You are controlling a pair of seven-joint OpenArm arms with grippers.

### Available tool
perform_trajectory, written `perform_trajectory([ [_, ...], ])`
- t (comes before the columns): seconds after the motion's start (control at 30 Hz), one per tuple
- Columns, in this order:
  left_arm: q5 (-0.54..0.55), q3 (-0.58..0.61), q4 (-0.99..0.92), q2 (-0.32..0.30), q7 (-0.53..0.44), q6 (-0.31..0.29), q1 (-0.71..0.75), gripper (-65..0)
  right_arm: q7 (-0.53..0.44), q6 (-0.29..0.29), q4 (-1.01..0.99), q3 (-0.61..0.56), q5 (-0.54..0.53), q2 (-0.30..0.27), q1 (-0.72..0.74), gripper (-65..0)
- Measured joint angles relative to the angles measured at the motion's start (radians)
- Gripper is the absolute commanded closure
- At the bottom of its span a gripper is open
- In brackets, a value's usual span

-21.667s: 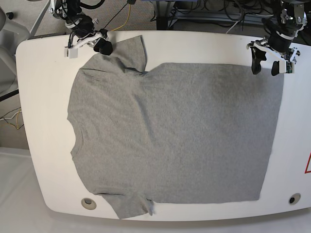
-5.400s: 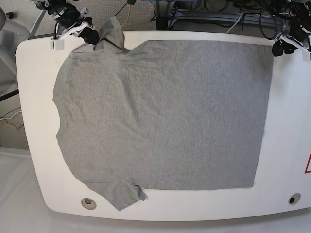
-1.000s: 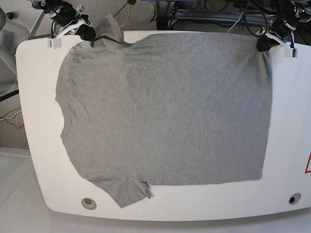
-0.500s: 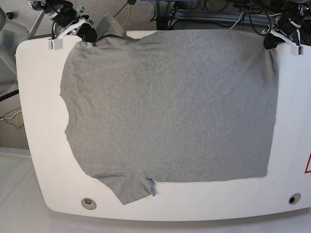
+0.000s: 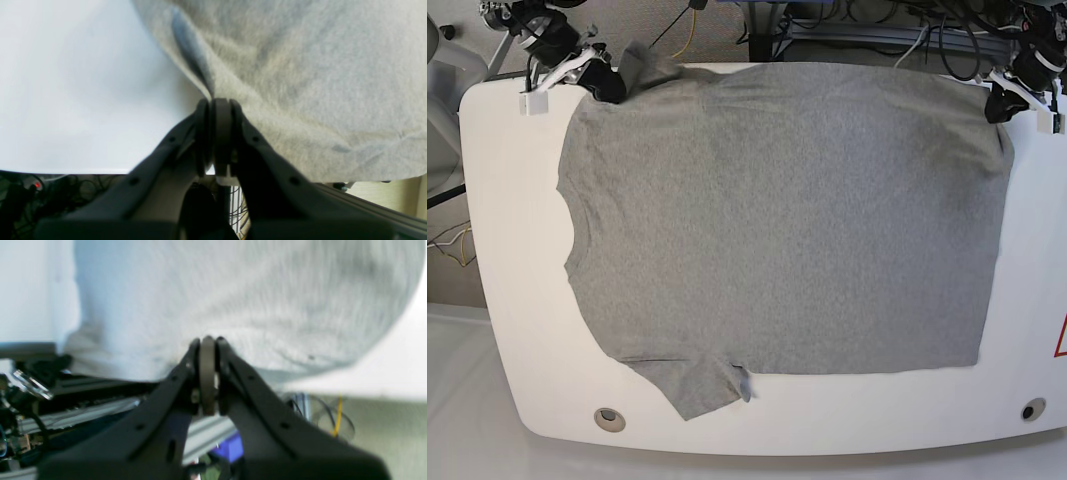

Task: Fold the T-shirt properly
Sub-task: 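Lift the grey shirt edge with both grippers and pull it toward the robot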

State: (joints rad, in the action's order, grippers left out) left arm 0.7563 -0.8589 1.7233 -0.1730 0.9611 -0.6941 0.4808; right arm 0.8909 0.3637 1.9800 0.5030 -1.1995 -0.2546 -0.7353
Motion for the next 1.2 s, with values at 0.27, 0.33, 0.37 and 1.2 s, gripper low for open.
perform_trajectory([
  [0.27,0.002,0.0,0.003,0.0,0.06,-0.002,-0.068,-2.1,0.003,-0.003,0.002,0.0,-0.022,-0.006,0.031,0.0],
  [0.33,0.003,0.0,0.003,0.001,0.065,-0.002,-0.071,-2.1,0.003,-0.005,0.002,-0.001,-0.019,-0.006,0.037,0.0],
  [0.37,0.0,0.0,0.003,0.001,0.069,-0.002,-0.072,-2.1,0.003,-0.004,0.002,-0.001,-0.018,-0.006,0.039,0.0],
  [1.2,-0.008,-0.005,0.003,-0.022,0.072,-0.002,-0.17,-2.1,0.004,-0.077,0.002,-0.007,-0.018,-0.005,0.174,0.0],
])
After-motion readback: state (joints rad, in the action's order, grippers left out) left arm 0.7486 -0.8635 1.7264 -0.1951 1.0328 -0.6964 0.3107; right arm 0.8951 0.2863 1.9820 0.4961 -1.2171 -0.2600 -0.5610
